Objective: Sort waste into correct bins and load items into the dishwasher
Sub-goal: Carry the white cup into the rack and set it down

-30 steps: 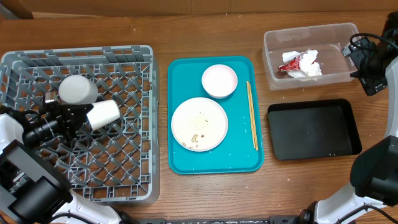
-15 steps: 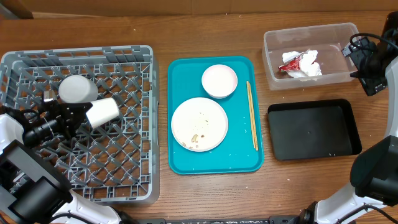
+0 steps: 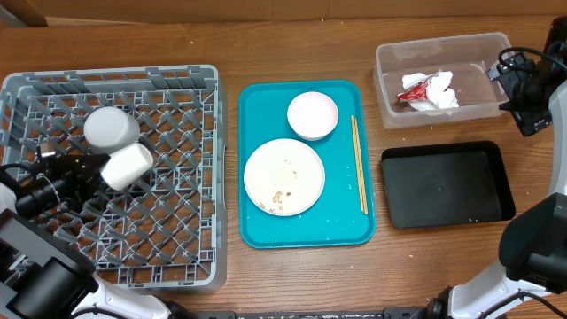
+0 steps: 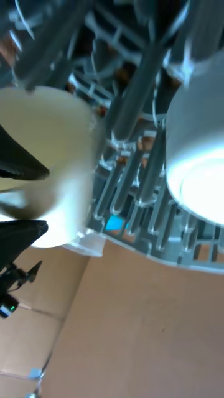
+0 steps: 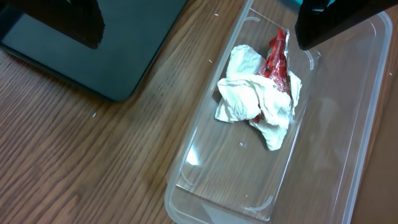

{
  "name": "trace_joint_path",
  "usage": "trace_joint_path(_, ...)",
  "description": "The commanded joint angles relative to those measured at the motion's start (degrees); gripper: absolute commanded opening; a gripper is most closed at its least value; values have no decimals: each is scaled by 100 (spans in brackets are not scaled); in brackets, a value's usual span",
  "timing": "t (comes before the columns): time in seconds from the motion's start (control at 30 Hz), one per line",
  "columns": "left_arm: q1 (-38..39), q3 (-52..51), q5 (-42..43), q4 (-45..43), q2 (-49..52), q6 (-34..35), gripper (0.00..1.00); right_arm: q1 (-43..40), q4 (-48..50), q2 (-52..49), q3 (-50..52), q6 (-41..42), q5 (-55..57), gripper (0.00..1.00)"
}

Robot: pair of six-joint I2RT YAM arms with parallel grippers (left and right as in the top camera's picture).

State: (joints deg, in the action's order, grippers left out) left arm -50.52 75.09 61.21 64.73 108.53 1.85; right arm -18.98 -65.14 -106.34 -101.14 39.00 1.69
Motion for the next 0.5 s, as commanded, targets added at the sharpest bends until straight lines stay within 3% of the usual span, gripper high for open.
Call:
trace_joint_path(0.0,61,-92,-1204,57,0,258,27,26,28,59,-13,4,11,100)
trace_joint_path(0.27,59,0,-1357,341,0,417,33,26,28,59,-13,4,11,100)
trace_joint_path(0.47,59,791,-1521,1204,0,181,38,26,28,59,-13,4,11,100)
